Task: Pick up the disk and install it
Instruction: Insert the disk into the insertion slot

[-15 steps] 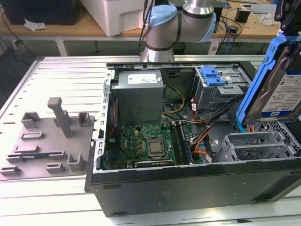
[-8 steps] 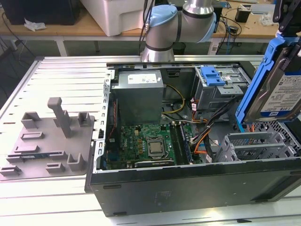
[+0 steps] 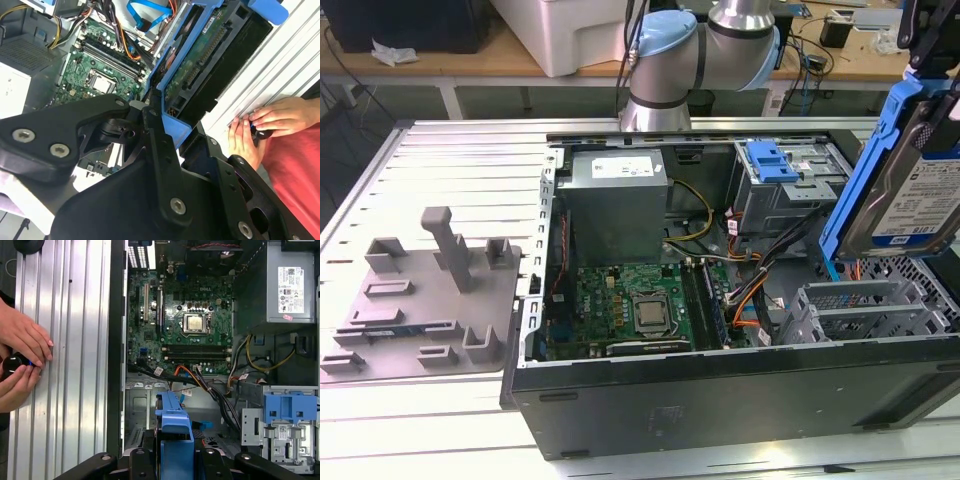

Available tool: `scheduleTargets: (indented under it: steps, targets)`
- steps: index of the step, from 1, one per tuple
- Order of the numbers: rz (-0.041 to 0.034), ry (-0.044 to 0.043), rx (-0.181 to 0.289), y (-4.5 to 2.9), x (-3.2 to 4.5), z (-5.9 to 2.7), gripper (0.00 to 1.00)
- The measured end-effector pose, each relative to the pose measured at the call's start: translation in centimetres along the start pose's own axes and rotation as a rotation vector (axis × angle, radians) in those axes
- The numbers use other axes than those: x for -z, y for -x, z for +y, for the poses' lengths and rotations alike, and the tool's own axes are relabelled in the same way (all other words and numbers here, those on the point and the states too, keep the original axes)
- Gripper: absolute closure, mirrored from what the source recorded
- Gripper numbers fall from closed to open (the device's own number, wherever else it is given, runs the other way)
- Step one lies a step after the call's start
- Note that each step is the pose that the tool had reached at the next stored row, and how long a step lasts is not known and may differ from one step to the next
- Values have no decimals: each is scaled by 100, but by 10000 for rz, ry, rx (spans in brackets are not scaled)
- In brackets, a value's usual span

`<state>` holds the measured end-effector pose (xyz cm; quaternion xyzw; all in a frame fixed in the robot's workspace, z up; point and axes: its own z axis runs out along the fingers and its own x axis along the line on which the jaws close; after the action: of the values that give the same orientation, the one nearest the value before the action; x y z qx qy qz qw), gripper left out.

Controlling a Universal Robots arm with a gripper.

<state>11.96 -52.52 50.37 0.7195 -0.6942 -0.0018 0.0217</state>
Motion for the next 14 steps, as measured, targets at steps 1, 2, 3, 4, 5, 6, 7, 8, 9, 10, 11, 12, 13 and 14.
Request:
scheduleTargets:
  steps: [1,2,3,4,5,6,7,8,9,10,11,12,13,14]
  targets:
    - [-2,-1,1,2,-5,-1,63]
    - [-2,0,1,4,-16,-1,63]
    - [-4,0,2,5,-26,-2,63]
    - [-4,0,3,6,-32,-2,63]
    - [-4,0,4,8,-39,-3,63]
    - [-5,0,5,9,-46,-3,63]
    - [-6,0,6,10,-56,-3,63]
    - [-8,0,8,12,-71,-4,63]
    - [-8,-1,9,13,-77,-5,63]
    - [-9,-1,10,13,-83,-6,63]
    - [-11,-1,10,14,-91,-7,63]
    - [-13,-1,10,14,-98,-9,63]
    - [-14,-1,10,14,-105,-11,63]
    - [-15,-1,10,14,-109,-12,63]
